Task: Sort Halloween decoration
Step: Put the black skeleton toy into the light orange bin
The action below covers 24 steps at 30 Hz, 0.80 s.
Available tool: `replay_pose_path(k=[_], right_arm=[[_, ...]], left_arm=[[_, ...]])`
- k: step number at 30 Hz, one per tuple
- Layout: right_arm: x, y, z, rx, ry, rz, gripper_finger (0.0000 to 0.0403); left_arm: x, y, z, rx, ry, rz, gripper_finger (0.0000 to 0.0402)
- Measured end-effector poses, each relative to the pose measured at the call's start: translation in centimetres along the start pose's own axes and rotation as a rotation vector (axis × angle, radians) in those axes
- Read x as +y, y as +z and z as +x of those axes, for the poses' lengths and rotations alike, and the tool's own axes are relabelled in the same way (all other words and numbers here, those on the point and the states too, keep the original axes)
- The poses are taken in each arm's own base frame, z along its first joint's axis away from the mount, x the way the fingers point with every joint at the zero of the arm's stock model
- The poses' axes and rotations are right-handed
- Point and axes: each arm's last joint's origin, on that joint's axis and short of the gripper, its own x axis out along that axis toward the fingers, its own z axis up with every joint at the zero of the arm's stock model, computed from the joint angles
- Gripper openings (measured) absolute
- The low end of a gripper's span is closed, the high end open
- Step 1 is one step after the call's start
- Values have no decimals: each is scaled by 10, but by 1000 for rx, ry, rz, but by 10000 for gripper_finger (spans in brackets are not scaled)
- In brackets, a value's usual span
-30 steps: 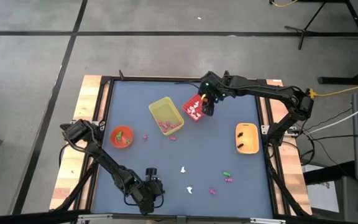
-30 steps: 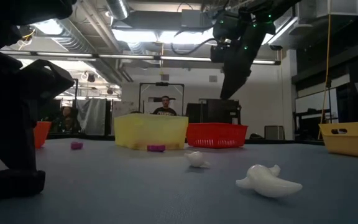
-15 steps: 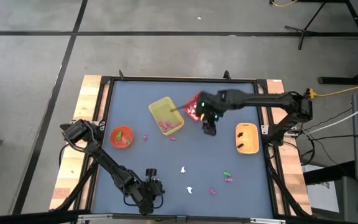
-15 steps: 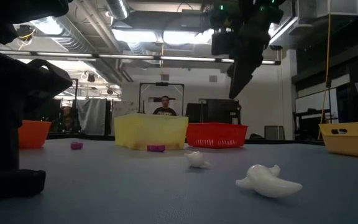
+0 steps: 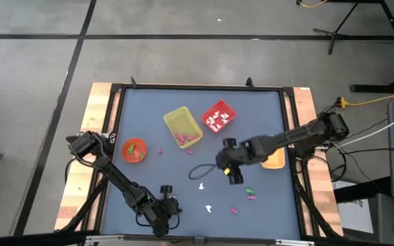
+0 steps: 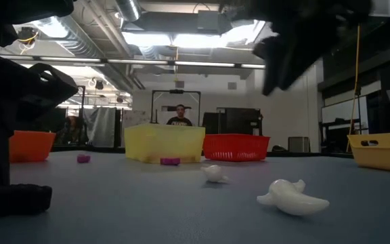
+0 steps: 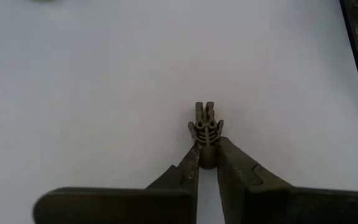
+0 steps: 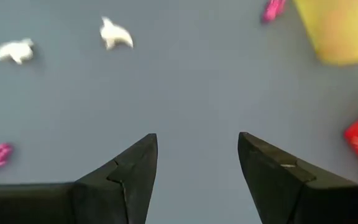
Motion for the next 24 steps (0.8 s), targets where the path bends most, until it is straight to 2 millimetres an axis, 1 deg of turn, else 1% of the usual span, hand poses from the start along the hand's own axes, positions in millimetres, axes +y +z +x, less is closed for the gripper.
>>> replay_pose_path(k=[5,9,13,16,21,24], right_arm=[[29,-24,19,25,-57,43,223],[52,-32,29,-62,-34,53,223],[72,-26,30,-226,36,41,223],[82,-21,28,-325,79,38,223],[85,-14,25,-410,108,53,223],[85,-11,24,-440,119,64,223]], left_arm=[[-1,1,0,-11,-8,-5,20],[-1,2,0,-17,-12,-9,21],[-1,5,1,-43,-18,-22,21],[-1,11,2,-86,-41,-49,19],[2,21,4,-148,-64,-70,19],[6,30,5,-217,-30,-51,19]])
